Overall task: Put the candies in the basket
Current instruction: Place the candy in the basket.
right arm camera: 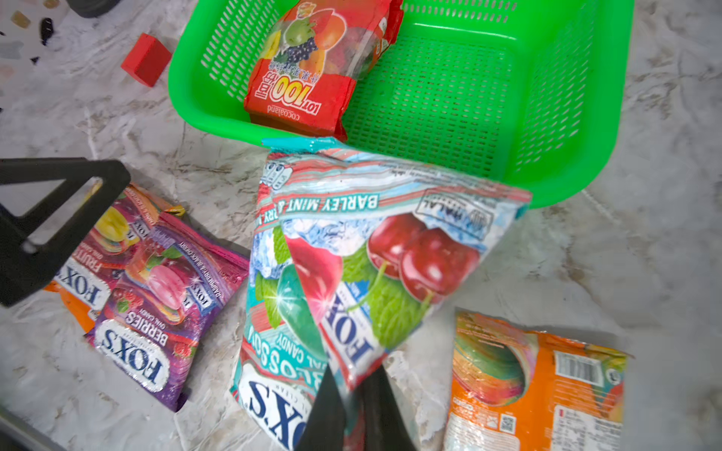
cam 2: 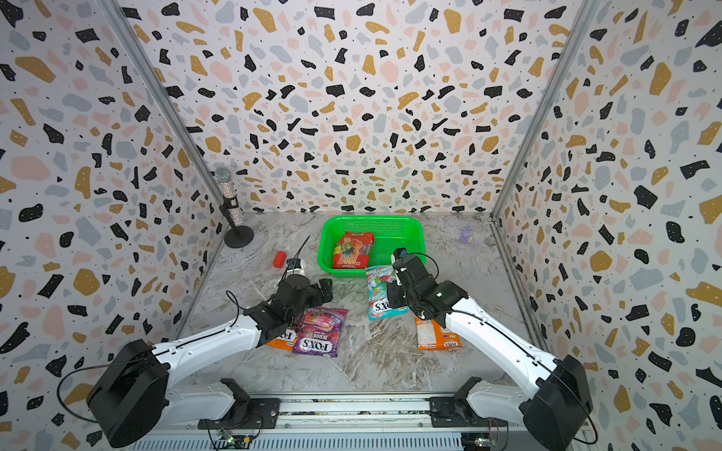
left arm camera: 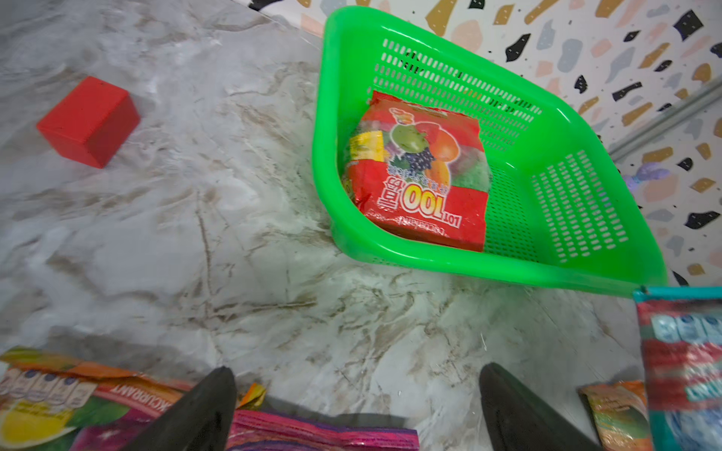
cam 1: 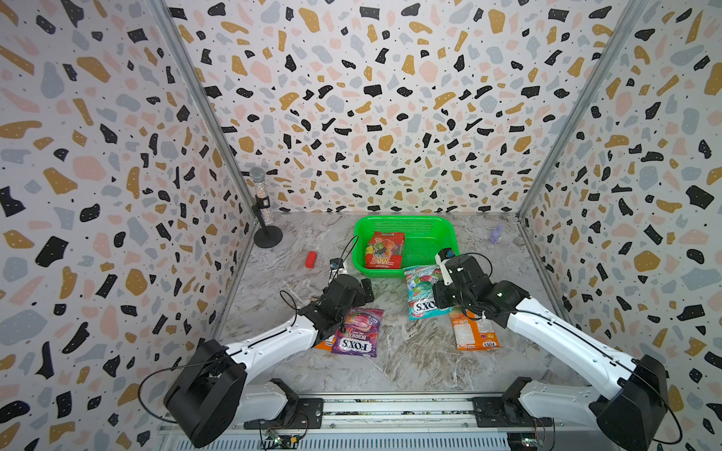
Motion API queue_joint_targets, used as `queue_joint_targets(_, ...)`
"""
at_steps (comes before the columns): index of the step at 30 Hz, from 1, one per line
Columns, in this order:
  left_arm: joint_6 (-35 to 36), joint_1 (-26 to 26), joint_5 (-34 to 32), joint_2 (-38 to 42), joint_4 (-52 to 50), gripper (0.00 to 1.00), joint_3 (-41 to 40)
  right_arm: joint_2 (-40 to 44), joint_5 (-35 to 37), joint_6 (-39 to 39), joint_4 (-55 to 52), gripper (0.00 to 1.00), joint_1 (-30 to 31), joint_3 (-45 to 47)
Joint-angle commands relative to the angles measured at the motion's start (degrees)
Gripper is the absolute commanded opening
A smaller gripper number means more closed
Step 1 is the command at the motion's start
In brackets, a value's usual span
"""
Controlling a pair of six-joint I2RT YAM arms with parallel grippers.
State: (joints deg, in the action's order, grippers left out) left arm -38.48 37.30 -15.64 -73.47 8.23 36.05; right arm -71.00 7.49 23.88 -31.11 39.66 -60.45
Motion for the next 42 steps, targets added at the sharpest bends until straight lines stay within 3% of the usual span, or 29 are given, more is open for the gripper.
queue_joint_targets(1, 3.2, -0.1, 5.1, -0.9, 3.5, 1.00, 1.1, -3.5, 6.1, -3.0, -2.7, 0.00, -0.9, -9.6)
queue_joint_targets(5, 3.7, -0.1, 6.6, -1.0, 4.1, 1.00, 1.2, -12.2, 7.7, -3.8, -5.2, 0.00, -3.7, -20.7)
queue_joint_targets(15, 3.0, -0.1, 4.7, 0.3, 4.1, 1.00, 0.6, -37.6, 3.6, -3.9, -11.2, 0.00, -12.5, -45.9)
queue_joint_targets(25, 2.9, -0.1, 3.3, 1.1, 4.2, 1.00, 0.2, -49.0, -1.1, -2.8, -12.9, 0.00, -12.8, -52.0)
queue_joint_targets(26, 2.8, -0.1, 3.2, 1.0, 4.2, 1.00, 0.1, -49.5, -1.3, -3.0, -13.1, 0.03, -12.8, -52.0)
queue_joint_targets(29, 2.7, -0.1, 3.5, 0.9, 4.2, 1.00, 0.2, -49.9, -0.8, -3.7, -14.5, 0.40, -12.9, -51.9)
queue_joint_targets(31, 2.7, -0.1, 3.4, 0.9, 4.1, 1.00, 0.2, -49.6, 0.4, -3.6, -15.4, 0.51, -12.9, -51.5)
queue_joint_targets(36, 0.5, -0.1, -0.7, 1.8, 2.9, 1.00, -0.4, -45.8, -2.8, -1.8, -12.8, 0.53, -12.8, -49.1)
queue_joint_targets(39, -5.8, -0.1, -12.5, 3.4, -3.0, 1.00, -0.8, -43.3, -14.0, -0.3, -2.7, 0.58, -12.9, -43.8)
queue_joint_targets(42, -11.7, -0.2, -23.4, 5.6, -7.4, 1.00, -2.2, -46.3, -23.8, 1.8, 2.8, 0.60, -12.8, -44.0)
